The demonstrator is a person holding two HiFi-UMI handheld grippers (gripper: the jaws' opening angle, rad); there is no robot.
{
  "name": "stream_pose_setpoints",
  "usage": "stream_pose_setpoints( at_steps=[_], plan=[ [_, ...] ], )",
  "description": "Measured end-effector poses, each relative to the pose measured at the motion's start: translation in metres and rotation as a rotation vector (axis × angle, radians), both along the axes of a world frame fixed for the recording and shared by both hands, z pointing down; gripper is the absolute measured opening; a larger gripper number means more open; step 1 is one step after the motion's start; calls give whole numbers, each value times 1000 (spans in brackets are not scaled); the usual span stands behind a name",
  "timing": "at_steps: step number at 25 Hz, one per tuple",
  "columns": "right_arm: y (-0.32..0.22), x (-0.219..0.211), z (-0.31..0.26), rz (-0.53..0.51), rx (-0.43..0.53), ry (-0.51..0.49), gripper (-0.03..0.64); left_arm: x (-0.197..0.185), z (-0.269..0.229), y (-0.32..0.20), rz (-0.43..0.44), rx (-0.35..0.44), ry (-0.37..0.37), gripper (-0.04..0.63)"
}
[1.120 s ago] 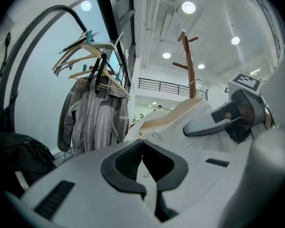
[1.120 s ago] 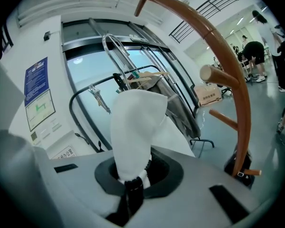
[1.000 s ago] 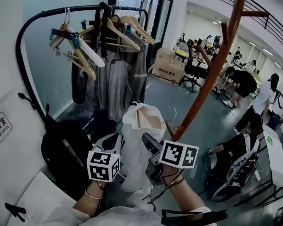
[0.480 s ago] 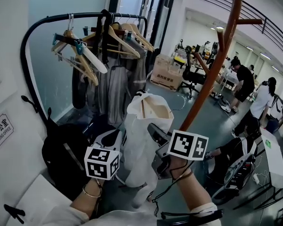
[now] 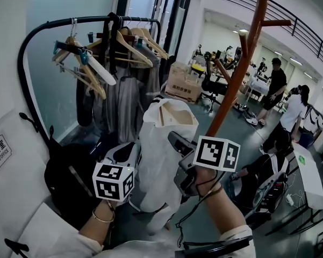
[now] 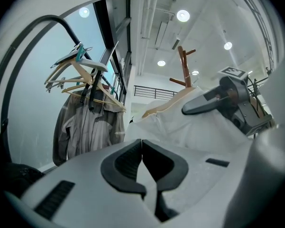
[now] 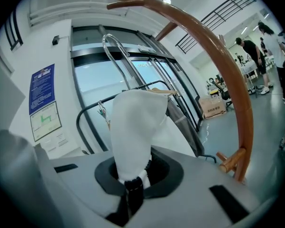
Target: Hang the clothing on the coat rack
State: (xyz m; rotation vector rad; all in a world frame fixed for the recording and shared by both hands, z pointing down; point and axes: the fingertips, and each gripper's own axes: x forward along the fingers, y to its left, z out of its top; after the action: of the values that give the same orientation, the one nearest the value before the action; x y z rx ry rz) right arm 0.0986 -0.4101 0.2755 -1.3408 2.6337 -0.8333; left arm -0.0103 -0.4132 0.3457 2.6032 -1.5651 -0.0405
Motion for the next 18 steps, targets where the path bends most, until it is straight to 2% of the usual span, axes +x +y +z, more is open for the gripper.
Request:
stream_pose_setpoints(
  at_steps=[12, 18],
  plan=[
    [-7, -1, -27, -31, -46, -24, 30, -6, -12, -7, -22, 26, 7, 9],
    [-11, -3, -52, -41, -36, -62, 31, -6, -20, -12, -28, 45, 8, 9]
  ],
)
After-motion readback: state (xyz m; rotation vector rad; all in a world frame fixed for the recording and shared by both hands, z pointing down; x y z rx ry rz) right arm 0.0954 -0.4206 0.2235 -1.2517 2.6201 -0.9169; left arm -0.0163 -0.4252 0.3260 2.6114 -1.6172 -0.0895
